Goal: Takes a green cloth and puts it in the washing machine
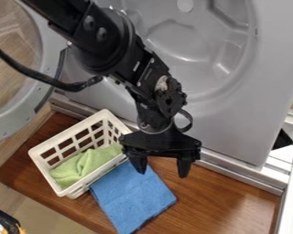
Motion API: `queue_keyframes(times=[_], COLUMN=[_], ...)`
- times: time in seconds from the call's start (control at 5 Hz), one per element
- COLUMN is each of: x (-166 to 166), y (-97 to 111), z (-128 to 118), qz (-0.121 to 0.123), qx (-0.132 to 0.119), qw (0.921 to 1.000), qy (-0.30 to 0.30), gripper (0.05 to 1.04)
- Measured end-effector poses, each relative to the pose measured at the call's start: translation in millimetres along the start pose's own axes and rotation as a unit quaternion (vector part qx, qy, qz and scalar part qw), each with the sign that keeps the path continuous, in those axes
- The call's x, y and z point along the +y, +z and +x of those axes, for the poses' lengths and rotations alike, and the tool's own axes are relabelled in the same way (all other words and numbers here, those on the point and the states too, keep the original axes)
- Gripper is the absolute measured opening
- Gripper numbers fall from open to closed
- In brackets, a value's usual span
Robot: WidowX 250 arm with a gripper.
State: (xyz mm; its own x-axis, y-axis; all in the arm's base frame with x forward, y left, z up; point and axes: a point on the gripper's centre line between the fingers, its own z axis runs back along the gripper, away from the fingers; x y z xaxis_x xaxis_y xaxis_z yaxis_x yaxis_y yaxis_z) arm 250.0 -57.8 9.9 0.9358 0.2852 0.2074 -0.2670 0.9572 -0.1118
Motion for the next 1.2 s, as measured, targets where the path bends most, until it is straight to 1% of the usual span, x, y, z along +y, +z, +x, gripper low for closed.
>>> queue_keyframes(times=[0.2,0.4,0.6,0.8,1.0,1.2], x=[2,32,37,50,73,101], y=[-4,9,28,48,53,60], z=[-4,-4,1,4,6,15], qz=[0.004,0.004,0.006,0.014,0.038,0.046], qx=[0.009,0.002,-0.019,-0.038,-0.036,-0.050], qw=[0.9999,0.9993,0.9996,0.9983,0.9966,0.9933], qy=[0.000,0.036,0.020,0.041,0.063,0.094], gripper=[1.000,1.000,1.000,1.000,1.000,1.000])
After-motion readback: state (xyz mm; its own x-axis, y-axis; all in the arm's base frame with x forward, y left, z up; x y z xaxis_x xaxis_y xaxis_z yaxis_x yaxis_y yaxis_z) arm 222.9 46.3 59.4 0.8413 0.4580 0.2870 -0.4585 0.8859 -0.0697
